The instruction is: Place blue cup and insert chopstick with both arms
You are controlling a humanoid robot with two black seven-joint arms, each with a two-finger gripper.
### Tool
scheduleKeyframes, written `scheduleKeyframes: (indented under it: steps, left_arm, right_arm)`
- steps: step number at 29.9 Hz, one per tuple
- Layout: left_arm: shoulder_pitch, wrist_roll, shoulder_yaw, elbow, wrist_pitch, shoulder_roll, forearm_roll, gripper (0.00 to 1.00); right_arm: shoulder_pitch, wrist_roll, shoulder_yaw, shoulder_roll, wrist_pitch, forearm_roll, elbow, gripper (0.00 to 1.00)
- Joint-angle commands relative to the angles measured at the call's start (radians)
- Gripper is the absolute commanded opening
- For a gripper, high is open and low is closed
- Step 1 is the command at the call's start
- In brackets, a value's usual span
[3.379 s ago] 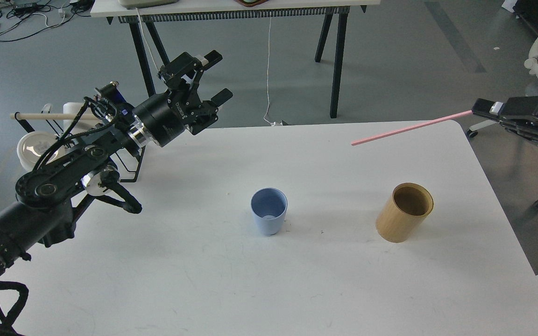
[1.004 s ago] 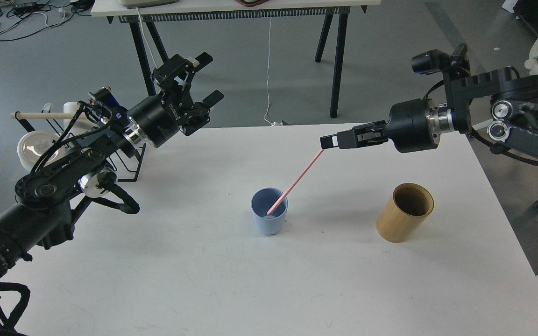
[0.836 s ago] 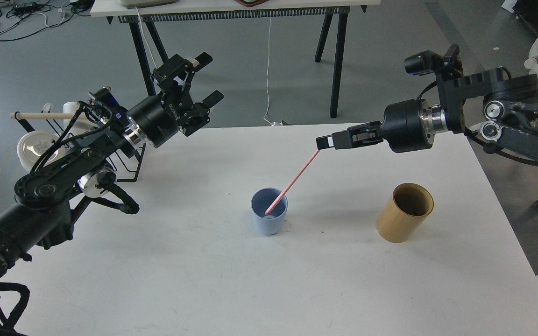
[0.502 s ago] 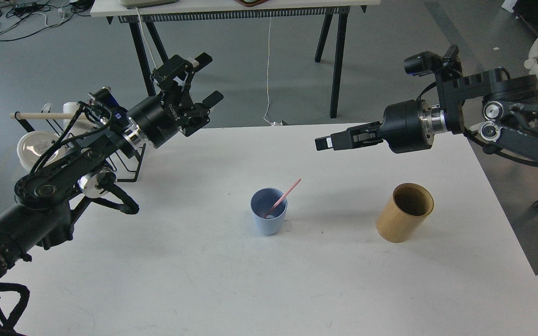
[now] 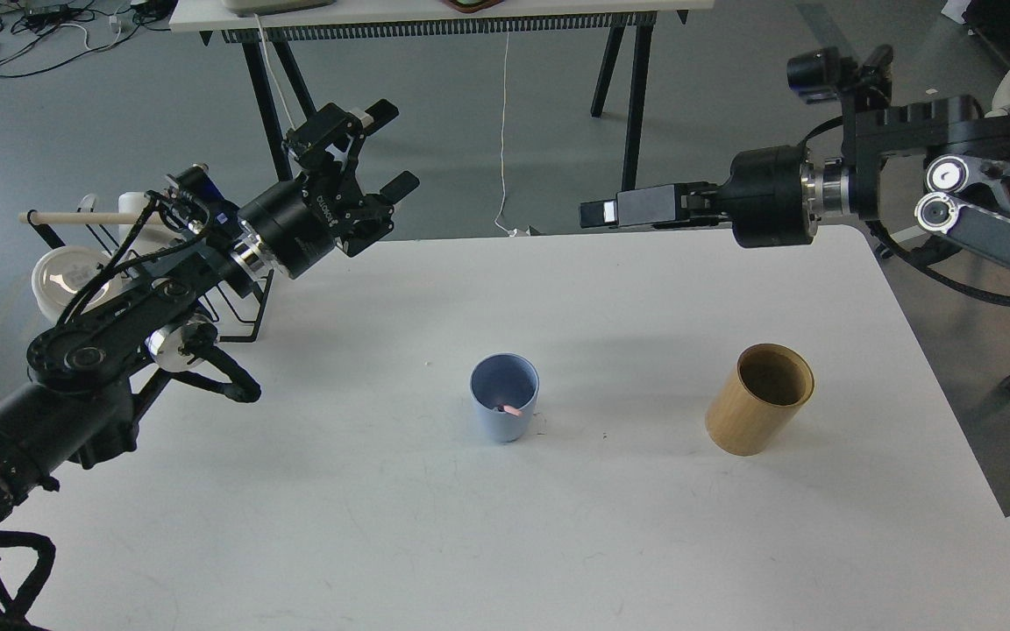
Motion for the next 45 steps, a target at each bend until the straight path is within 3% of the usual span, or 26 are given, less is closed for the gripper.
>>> scheduleKeyframes:
  steps: [1,7,12,21,28,38,45]
  left_arm:
    - [-0.002,0.000,0.000,-0.002,0.000,0.016,0.000,0.98]
    - [-0.003,0.000,0.000,-0.025,0.000,0.074,0.000,0.98]
    - [0.000,0.000,-0.011,-0.025,0.000,0.086,-0.008,0.98]
    - [0.123,0.000,-0.083,-0.029,0.000,0.092,-0.070,0.98]
    - [0.201,0.000,-0.250,-0.040,0.000,0.117,-0.070,0.98]
    - [0.206,0.000,-0.255,-0.041,0.000,0.121,-0.078,0.98]
    - [0.213,0.000,-0.256,-0.046,0.000,0.144,-0.165,0.98]
  right_arm:
    - [-0.053,0.000,0.063,-0.052,0.000,0.081,-0.039,0.99]
    - [-0.240,0.000,0.235,-0.147,0.000,0.482,-0.039,0.99]
    - [-0.335,0.000,0.267,-0.181,0.000,0.772,-0.035,0.99]
    - [-0.403,0.000,0.278,-0.120,0.000,1.162,-0.024,0.99]
    - [-0.435,0.000,0.281,-0.034,0.000,1.156,-0.031,1.00]
    - [-0.458,0.000,0.313,0.155,0.000,1.156,-0.188,1.00]
    - [-0.472,0.000,0.333,0.195,0.000,1.156,-0.185,1.00]
